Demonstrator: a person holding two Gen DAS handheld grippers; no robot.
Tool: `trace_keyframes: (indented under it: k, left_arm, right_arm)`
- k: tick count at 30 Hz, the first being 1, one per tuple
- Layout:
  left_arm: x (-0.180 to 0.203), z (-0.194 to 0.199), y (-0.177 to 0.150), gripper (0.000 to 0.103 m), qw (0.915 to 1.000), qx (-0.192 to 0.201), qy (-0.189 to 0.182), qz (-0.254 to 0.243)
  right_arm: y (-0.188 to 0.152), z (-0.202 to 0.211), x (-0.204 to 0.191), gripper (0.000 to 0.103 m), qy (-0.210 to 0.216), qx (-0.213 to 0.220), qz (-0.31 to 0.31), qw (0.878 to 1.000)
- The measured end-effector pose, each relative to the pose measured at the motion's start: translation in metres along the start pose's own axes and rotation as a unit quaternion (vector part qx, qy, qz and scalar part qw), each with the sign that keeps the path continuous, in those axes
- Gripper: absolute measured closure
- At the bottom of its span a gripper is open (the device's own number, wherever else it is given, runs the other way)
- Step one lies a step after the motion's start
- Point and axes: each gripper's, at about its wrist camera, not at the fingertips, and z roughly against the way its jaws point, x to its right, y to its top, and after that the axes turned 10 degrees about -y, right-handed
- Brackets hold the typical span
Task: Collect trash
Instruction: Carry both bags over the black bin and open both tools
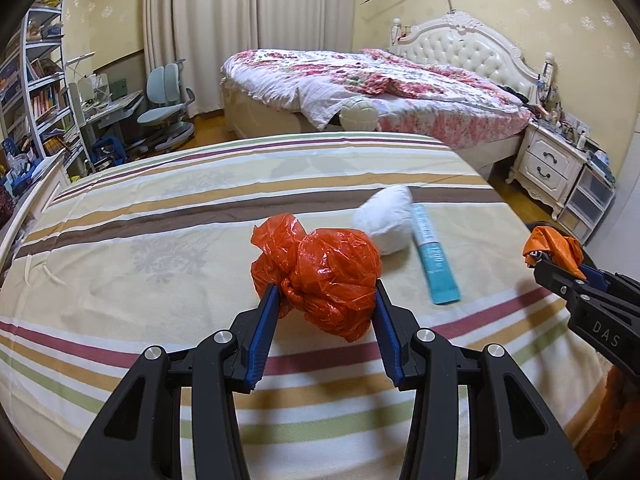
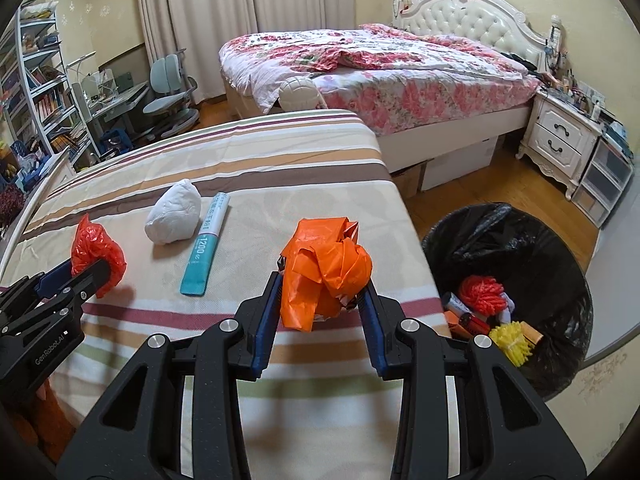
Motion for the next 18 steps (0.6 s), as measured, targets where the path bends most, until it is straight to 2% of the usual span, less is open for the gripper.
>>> trace_keyframes:
  k: [8, 18]
  left_arm:
    - [0.043, 0.007, 0.002, 0.057, 0.9984, 0.019, -0.043, -0.033]
    - [0.115, -0.007, 0.012, 0.057, 0.9909, 0.03, -0.094, -0.091]
  right_arm:
    - [-0.009, 0.018, 0.036, 0.066, -0.03, 0.019, -0.023, 0.999]
    - [-0.011, 0.024, 0.094, 0.066, -0.087, 0.037, -0.059, 0.994]
